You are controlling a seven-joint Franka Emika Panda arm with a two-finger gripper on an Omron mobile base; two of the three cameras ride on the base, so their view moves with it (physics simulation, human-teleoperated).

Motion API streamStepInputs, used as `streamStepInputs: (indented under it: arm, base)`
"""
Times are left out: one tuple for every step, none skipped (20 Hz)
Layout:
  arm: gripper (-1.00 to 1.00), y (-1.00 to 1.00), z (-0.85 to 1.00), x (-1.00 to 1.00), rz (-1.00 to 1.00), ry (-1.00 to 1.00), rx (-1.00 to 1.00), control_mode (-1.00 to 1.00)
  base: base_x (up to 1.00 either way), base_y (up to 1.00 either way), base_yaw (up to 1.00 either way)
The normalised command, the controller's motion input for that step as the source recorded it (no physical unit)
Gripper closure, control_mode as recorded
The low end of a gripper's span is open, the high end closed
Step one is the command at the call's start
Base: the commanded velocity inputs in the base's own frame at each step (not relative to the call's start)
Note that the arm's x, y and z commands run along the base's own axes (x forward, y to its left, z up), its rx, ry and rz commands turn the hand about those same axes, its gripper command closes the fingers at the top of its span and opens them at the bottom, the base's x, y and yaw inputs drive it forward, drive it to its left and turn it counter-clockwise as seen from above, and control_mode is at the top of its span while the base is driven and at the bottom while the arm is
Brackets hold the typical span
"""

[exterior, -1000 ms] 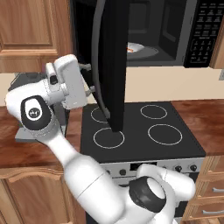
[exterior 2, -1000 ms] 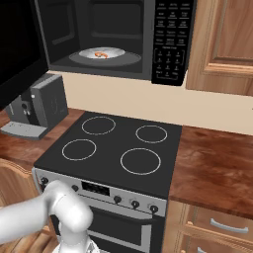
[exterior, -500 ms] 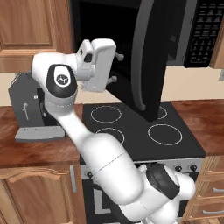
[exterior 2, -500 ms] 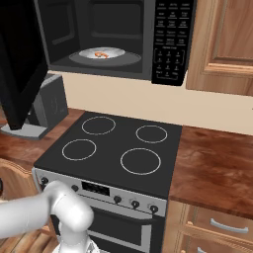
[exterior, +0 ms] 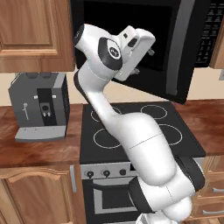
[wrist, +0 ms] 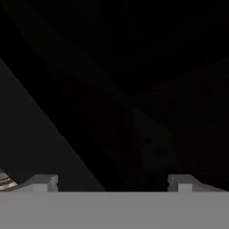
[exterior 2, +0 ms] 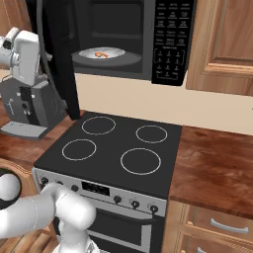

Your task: Transport the shrimp from the fridge to the microwave and turn on the microwave.

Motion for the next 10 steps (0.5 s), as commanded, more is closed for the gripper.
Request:
streamStepInputs:
  arm:
    - [-1.0, -0.96, 0.0, 0.49, 0.27, 0.0, 0.24, -1.0]
    - [-1.0, -0.96, 0.0, 0.51, 0.28, 0.0, 0.24, -1.0]
    - [-1.0, -0.94, 0.0, 0.56, 0.3, -0.01, 0.22, -1.0]
    - [-1.0, -0.9, 0.0, 0.56, 0.31, -0.02, 0.2, -1.0]
    - [-1.0, -0.84, -0.01, 0.68, 0.3, -0.01, 0.17, -1.0]
    - [-1.0, -0.74, -0.1, 0.79, 0.31, -0.03, 0.13, -1.0]
    - [-1.0, -0.74, -0.11, 0.86, 0.32, -0.02, 0.14, -1.0]
    - [-1.0, -0.71, -0.12, 0.9, 0.35, -0.02, 0.13, -1.0]
    - [-1.0, -0.74, -0.1, 0.9, 0.37, -0.04, 0.14, -1.0]
    - [-1.0, -0.76, -0.04, 0.93, 0.4, -0.03, 0.17, -1.0]
  base:
    - [0.0, 0.0, 0.0]
    - [0.0, 0.0, 0.0]
    - [0.0, 0.0, 0.0]
    - [0.0, 0.0, 0.0]
    - [0.0, 0.0, 0.0]
    - [0.0, 0.0, 0.0]
    - [0.0, 0.0, 0.0]
    - [0.0, 0.0, 0.0]
    - [0.0, 0.0, 0.0]
    - [0.0, 0.0, 0.0]
